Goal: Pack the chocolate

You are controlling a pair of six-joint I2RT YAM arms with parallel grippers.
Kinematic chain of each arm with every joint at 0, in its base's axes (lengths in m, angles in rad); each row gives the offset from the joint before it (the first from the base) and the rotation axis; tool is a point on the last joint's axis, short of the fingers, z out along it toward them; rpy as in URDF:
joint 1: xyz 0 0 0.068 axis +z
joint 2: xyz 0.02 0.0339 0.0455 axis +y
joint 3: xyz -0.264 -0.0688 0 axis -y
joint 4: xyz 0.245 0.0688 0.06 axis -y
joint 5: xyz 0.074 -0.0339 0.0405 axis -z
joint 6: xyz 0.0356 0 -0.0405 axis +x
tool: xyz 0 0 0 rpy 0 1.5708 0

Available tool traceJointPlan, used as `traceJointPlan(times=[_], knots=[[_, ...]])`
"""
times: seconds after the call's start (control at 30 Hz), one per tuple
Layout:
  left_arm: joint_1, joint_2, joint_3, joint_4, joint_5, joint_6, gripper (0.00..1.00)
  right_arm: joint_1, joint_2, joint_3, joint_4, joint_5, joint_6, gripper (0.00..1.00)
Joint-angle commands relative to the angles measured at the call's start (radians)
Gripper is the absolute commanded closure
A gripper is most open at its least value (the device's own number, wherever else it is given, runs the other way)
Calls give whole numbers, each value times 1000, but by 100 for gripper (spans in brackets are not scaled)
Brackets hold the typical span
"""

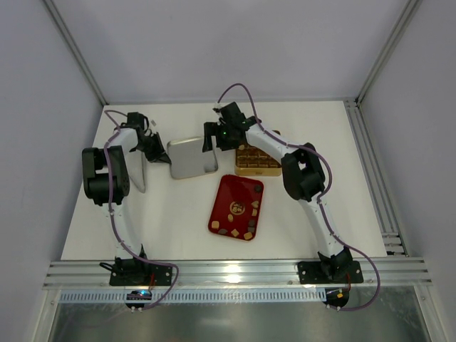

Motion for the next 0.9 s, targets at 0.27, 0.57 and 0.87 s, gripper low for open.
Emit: traceJointPlan(times=[0.27, 0.57, 0.87], knots=[[10, -82, -26, -1, 89, -30, 100, 4, 31, 41, -13, -20, 24, 12], [25, -115, -45, 10, 125, -39, 100, 4, 32, 43, -8, -32, 41, 12], [42, -151, -59, 16, 152, -54, 100, 4, 37, 43, 1, -52, 73, 12]])
